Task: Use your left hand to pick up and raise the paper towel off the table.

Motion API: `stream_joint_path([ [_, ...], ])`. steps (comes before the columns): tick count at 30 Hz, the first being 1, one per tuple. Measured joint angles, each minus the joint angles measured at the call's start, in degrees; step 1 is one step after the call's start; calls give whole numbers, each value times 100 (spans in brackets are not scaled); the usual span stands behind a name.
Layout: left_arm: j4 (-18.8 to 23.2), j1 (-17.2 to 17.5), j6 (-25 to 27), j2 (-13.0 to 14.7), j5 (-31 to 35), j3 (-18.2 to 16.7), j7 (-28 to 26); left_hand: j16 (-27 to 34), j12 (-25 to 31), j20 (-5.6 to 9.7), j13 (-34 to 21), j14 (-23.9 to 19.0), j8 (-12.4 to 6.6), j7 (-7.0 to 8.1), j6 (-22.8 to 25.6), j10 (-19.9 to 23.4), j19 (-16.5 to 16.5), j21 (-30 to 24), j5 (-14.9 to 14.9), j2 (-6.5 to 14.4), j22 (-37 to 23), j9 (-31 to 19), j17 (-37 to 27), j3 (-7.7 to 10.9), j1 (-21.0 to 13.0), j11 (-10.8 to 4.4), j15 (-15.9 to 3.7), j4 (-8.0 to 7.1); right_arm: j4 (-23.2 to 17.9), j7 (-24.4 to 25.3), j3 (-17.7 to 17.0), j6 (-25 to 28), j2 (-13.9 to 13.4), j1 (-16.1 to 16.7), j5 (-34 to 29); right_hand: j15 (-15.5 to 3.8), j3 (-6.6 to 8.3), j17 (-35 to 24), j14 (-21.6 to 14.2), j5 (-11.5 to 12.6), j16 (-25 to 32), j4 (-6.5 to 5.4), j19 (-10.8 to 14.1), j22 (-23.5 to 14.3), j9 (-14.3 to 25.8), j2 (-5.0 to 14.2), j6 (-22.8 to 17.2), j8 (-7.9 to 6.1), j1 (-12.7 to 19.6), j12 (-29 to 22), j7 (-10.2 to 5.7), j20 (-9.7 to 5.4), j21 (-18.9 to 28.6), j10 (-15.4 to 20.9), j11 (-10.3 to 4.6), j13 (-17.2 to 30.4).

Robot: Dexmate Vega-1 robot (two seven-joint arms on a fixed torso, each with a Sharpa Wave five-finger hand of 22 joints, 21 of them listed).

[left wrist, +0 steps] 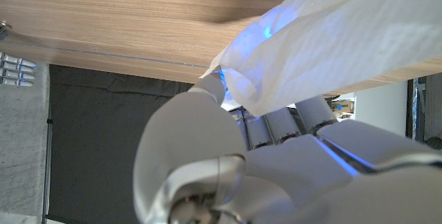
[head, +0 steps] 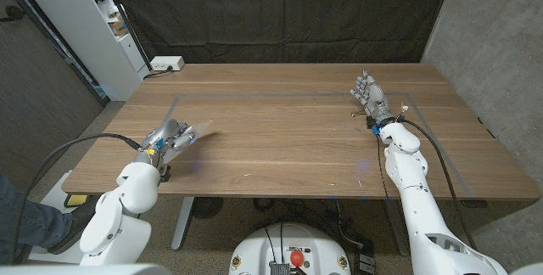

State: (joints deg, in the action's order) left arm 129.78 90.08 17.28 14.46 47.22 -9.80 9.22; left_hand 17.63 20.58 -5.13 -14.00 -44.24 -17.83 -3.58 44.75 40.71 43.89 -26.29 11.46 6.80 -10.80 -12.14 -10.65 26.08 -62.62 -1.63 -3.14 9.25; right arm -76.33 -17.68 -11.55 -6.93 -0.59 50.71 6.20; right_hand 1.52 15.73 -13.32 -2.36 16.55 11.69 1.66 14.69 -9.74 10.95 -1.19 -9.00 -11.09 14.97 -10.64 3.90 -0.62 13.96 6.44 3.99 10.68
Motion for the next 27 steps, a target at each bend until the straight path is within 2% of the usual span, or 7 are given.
stream_joint_path([
  [6,79,-7,15,1,33,-2,6,0,22,1,0,-109,-7,7,107,84,63,-44,0,0,0,0,0,0,0,38,-16,0,-2,-6,-2,-6,0,-4,5,0,0,0,0,0,0,0,0,0,0,0,0,0,0,0,0,0,0,0,0,0],
  [20,336,122,-20,-62,123,-110,-18,0,22,58,-26,-196,-41,0,225,205,127,-45,-4,0,1,1,-16,0,0,0,-48,0,-158,-34,-4,-19,4,59,37,-21,-16,0,-21,0,0,16,0,0,0,25,0,0,-25,0,0,0,0,0,0,0],
  [27,467,193,-68,-111,164,-178,-37,0,41,31,-26,-215,-40,31,256,266,155,-88,-7,0,1,2,-16,0,0,-3,-67,0,-236,-48,8,-19,6,97,55,-21,-16,-1,-21,0,0,15,0,1,0,24,0,0,-25,0,0,0,-23,0,0,0],
])
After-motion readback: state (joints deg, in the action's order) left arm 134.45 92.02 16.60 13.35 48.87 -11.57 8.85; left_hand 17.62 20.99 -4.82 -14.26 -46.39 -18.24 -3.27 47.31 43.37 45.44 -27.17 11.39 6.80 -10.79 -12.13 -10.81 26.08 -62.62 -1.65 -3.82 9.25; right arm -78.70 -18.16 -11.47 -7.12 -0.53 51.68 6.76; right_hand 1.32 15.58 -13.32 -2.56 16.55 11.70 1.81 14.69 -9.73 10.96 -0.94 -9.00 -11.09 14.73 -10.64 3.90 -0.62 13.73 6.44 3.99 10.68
